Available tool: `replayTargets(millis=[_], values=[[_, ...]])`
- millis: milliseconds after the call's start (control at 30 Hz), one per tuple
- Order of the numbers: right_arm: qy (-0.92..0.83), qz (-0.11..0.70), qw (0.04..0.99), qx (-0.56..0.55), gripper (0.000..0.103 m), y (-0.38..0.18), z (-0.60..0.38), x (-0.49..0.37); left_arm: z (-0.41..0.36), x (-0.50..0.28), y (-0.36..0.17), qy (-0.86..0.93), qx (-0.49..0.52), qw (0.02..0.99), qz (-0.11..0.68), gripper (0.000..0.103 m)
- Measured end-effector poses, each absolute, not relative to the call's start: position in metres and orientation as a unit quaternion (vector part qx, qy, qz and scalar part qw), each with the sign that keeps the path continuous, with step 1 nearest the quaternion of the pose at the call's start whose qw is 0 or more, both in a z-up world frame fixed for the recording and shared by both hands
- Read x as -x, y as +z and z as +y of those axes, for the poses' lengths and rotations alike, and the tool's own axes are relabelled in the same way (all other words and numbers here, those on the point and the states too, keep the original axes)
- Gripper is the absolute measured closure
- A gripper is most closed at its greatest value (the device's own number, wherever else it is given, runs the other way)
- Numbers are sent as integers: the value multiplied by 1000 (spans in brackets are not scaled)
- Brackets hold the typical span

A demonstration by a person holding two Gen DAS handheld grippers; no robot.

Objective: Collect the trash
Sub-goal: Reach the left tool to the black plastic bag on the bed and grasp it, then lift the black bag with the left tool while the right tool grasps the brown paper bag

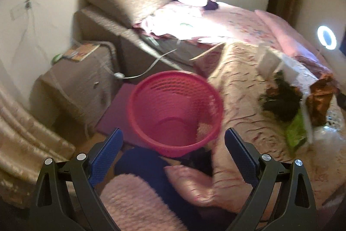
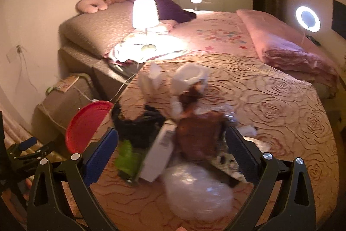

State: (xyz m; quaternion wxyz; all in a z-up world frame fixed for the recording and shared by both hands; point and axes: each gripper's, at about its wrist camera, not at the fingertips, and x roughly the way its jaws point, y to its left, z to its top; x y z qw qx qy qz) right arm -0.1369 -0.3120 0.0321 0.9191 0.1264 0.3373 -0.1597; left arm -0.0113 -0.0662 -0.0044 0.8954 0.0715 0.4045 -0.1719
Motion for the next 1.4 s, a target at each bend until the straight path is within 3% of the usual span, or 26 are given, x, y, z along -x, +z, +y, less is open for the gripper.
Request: replayTargets(millis=[467,867,933,1000,1033,1167,1400], values=[[-195,327,912,-150,6,33,-350,150,-200,-3,8,-313,-133,857,387,12],[-209,334,904,-168,6,24,-372,155,-254,-6,-18,-366,-170,816,414,14],[-211,335,903,-170,6,23,-374,156,-254,-8,-22,-370,-167,812,420,26],[-212,336,901,-174,7,21,-376,156,-253,-11,-27,-372,-166,805,430,44],[-212,337,900,-176,7,19,-377,156,-252,-12,-28,-374,-162,805,432,45],[-212,340,899,-178,7,17,-378,156,-247,-14,-23,-382,-143,809,424,66],[-207,339,902,-168,6,18,-373,152,-230,-10,-3,-389,-116,822,399,68]])
